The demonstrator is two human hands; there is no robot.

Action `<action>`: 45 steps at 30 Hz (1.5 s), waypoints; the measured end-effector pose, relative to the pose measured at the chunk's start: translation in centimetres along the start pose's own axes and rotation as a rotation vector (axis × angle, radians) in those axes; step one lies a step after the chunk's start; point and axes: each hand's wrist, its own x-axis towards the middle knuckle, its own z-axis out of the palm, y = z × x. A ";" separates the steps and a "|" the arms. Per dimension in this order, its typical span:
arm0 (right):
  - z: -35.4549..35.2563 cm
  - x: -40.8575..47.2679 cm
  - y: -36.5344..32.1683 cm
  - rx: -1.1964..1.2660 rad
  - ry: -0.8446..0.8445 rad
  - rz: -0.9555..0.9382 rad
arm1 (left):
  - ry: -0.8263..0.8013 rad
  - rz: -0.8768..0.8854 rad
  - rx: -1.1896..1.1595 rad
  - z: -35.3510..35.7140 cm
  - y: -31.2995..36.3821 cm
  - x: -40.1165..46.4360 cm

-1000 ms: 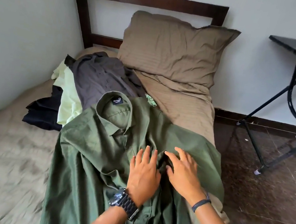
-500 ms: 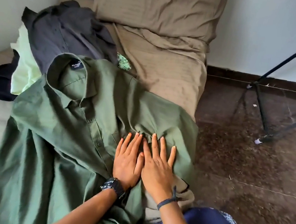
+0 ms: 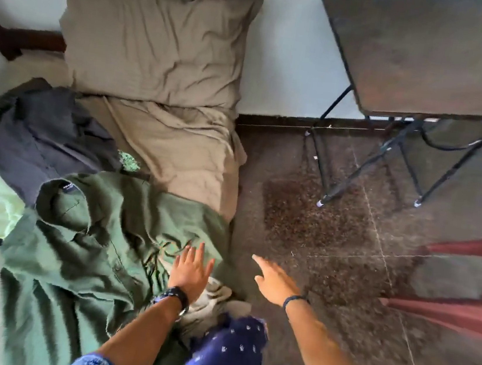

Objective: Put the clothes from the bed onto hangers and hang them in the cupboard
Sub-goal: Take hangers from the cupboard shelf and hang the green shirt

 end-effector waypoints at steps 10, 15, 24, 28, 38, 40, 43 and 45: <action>-7.9 -18.5 11.2 0.364 0.248 0.488 | -0.216 0.936 0.328 -5.9 28.5 -10.1; -6.1 -27.2 18.8 0.521 0.424 0.732 | -0.297 1.224 0.547 -2.8 39.4 -15.9; -0.4 -46.5 34.6 0.828 0.621 1.067 | -0.259 1.690 0.811 8.2 57.9 -33.9; 1.1 -57.5 41.7 0.806 0.735 1.210 | -0.178 1.801 0.820 12.1 66.9 -43.2; -2.2 -80.9 58.5 0.510 0.974 1.409 | 0.175 2.101 0.675 17.2 87.8 -62.2; -4.0 -84.5 61.7 0.418 1.004 1.448 | 0.235 2.108 0.631 17.9 92.2 -65.0; -6.1 -89.4 67.5 0.372 1.093 1.476 | 0.275 2.113 0.579 19.5 99.3 -68.5; -7.6 -92.5 71.7 0.331 1.135 1.495 | 0.283 2.124 0.559 20.5 104.3 -70.4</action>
